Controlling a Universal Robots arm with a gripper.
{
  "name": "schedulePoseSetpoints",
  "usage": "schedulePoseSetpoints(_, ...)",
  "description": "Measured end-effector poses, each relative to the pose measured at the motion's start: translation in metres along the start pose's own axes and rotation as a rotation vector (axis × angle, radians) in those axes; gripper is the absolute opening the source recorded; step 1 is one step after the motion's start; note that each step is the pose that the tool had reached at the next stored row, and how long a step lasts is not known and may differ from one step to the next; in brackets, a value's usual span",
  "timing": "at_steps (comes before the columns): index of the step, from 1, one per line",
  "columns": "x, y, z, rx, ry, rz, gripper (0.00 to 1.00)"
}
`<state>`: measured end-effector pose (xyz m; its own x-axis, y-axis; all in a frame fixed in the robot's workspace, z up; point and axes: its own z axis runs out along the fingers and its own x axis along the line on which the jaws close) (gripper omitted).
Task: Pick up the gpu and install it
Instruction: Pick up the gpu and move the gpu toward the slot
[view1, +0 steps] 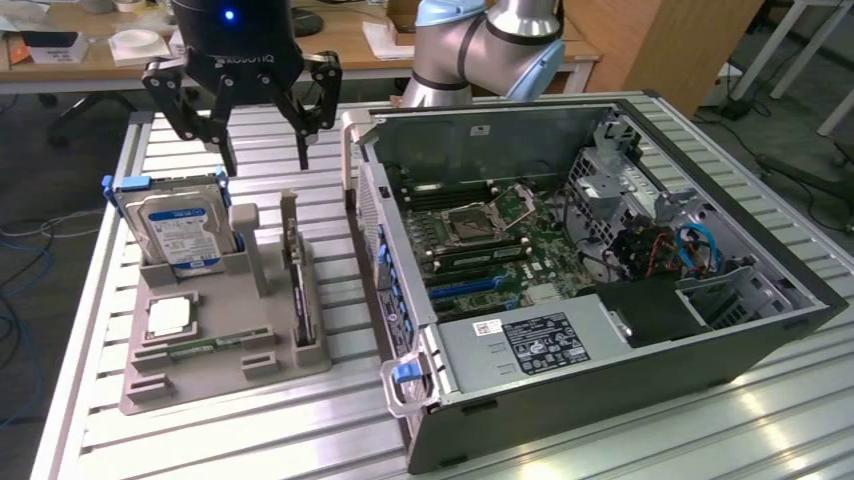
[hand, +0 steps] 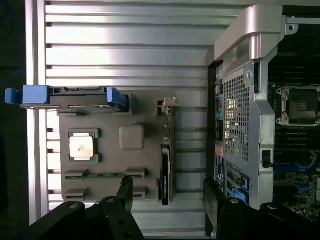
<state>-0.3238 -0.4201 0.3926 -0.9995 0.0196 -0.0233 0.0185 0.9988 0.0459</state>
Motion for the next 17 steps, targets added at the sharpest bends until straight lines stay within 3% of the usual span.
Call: schedulePoseSetpoints(17,0.0,-0.0006,0.0126,-0.0001,0.0001,0.0,0.67)
